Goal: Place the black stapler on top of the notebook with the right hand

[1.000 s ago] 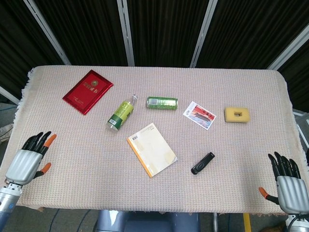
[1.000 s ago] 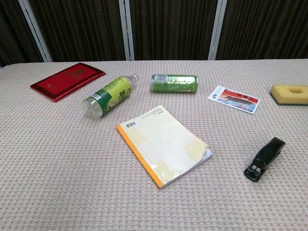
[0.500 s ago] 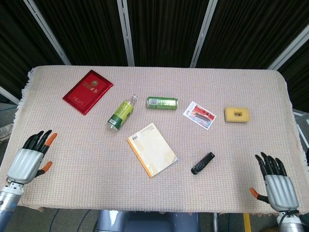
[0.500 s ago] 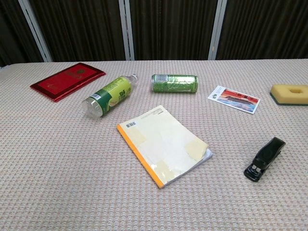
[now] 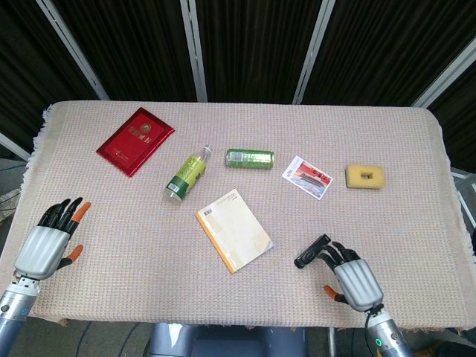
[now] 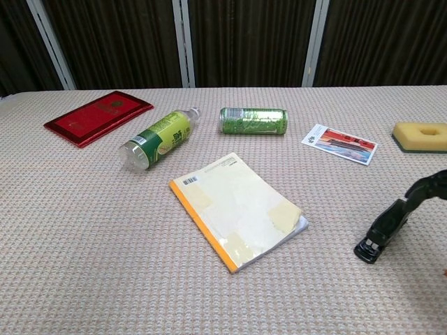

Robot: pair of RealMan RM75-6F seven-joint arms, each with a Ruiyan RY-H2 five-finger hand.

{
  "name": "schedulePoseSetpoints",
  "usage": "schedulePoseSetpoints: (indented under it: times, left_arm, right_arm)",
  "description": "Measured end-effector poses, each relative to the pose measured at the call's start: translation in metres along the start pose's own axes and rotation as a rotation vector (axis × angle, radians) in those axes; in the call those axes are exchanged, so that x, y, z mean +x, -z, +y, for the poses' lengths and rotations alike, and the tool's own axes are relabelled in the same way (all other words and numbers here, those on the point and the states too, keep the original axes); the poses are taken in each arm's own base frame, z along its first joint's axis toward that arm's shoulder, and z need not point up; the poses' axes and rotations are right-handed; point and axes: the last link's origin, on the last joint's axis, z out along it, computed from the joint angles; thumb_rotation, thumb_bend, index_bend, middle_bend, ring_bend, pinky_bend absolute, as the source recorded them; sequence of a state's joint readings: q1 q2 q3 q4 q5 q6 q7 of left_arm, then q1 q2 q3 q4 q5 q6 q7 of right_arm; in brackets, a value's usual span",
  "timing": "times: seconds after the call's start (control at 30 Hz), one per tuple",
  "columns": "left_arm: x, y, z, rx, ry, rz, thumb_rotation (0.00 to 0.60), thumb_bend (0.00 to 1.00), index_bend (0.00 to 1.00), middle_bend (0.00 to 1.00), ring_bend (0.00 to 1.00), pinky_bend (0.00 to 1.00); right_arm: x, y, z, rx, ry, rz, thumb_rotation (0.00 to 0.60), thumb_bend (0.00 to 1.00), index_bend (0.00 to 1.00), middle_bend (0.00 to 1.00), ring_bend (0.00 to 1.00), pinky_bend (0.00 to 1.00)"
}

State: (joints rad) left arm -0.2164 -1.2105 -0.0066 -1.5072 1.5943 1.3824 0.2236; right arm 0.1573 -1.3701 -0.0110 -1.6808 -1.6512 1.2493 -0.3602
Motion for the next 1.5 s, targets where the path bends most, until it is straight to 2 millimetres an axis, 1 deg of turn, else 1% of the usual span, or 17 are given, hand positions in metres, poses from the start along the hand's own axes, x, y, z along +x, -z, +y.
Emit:
schedulePoseSetpoints:
  times: [0.17,0.47,0.63,0.87,1.13,1.3,1.5]
  left_arm:
    - [0.000,0.002,-0.001,0.009,-0.003,-0.003,0.600,0.30,0.00,0.00,0.00,0.13]
    - [-0.001,0.002,-0.006,0.044,-0.008,-0.012,0.600,0.30,0.00,0.00,0.00,0.13]
    - [-0.004,-0.001,-0.005,0.052,-0.019,-0.022,0.600,0.30,0.00,0.00,0.00,0.13]
    - [-0.011,-0.006,-0.001,0.066,-0.036,-0.055,0.600,0.30,0.00,0.00,0.00,0.13]
    - [-0.018,-0.012,0.003,0.078,-0.056,-0.083,0.600,0.30,0.00,0.00,0.00,0.13]
    - [-0.019,-0.013,0.005,0.079,-0.059,-0.089,0.600,0.30,0.00,0.00,0.00,0.13]
    - [-0.022,-0.015,0.006,0.079,-0.062,-0.101,0.600,0.30,0.00,0.00,0.00,0.13]
  right_arm:
    - [-0.007,-0.016,-0.011,0.056,-0.024,-0.034,0.600,0.21,0.30,0.21,0.16,0.33]
    - [-0.010,-0.043,-0.015,0.102,-0.016,-0.078,0.600,0.23,0.30,0.22,0.16,0.33]
    - [-0.009,-0.055,-0.011,0.111,-0.024,-0.096,0.600,0.23,0.31,0.23,0.16,0.33]
    - [-0.011,-0.070,0.000,0.116,-0.028,-0.135,0.600,0.25,0.33,0.23,0.17,0.33]
    - [-0.011,-0.076,0.010,0.110,-0.073,-0.155,0.600,0.25,0.34,0.23,0.17,0.33]
    - [-0.015,-0.082,0.016,0.113,-0.086,-0.165,0.600,0.26,0.39,0.25,0.18,0.34]
    - [-0.018,-0.086,0.016,0.124,-0.084,-0.170,0.600,0.26,0.49,0.31,0.24,0.41]
